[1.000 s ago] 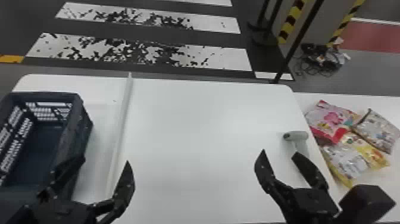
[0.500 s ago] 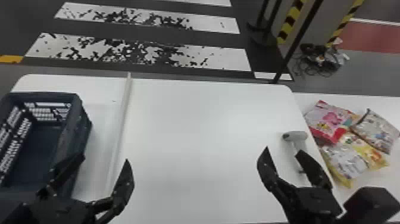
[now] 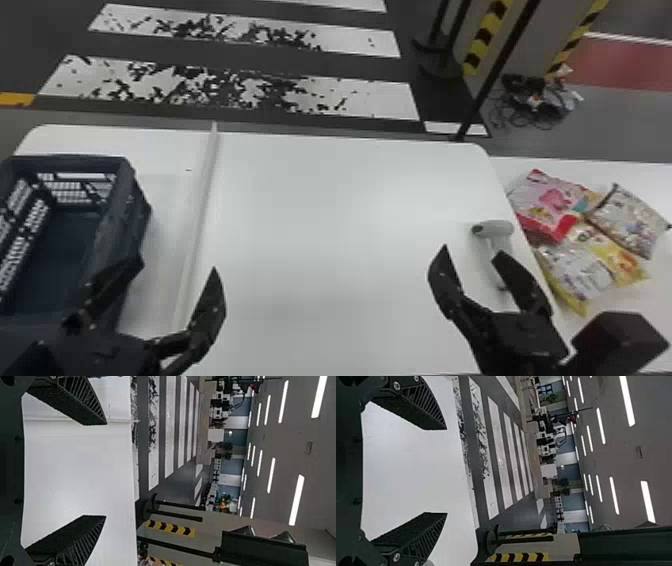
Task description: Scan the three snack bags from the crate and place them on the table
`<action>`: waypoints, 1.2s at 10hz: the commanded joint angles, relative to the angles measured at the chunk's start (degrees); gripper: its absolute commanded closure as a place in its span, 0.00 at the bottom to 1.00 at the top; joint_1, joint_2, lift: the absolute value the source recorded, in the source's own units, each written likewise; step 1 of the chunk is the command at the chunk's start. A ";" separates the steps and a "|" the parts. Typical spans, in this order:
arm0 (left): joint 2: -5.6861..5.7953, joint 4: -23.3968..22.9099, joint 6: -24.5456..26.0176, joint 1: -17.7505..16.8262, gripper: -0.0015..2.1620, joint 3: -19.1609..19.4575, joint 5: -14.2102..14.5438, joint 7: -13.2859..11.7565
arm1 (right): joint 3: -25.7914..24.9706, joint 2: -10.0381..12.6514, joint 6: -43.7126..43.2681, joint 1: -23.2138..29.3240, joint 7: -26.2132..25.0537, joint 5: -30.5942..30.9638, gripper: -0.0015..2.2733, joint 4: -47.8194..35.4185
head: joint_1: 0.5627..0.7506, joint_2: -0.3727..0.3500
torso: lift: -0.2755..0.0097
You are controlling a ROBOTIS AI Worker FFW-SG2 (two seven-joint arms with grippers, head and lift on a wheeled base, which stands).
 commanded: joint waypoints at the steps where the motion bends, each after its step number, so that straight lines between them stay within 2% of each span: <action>1: 0.09 0.01 0.00 -0.33 0.01 -0.10 0.00 0.01 | 0.01 0.17 0.00 -0.13 0.02 -0.09 0.06 0.14 | 0.70 0.30 | 0.75; 9: 0.09 1.94 0.53 -2.53 0.01 -0.36 1.06 -0.34 | -0.16 0.17 -2.11 0.13 0.37 0.17 0.05 -0.30 | 0.70 0.29 | 0.75; 12: 0.09 2.21 0.35 -2.71 0.00 -0.36 1.14 -0.07 | 0.01 0.25 0.70 0.04 0.64 0.00 0.05 -0.83 | 0.70 0.30 | 0.75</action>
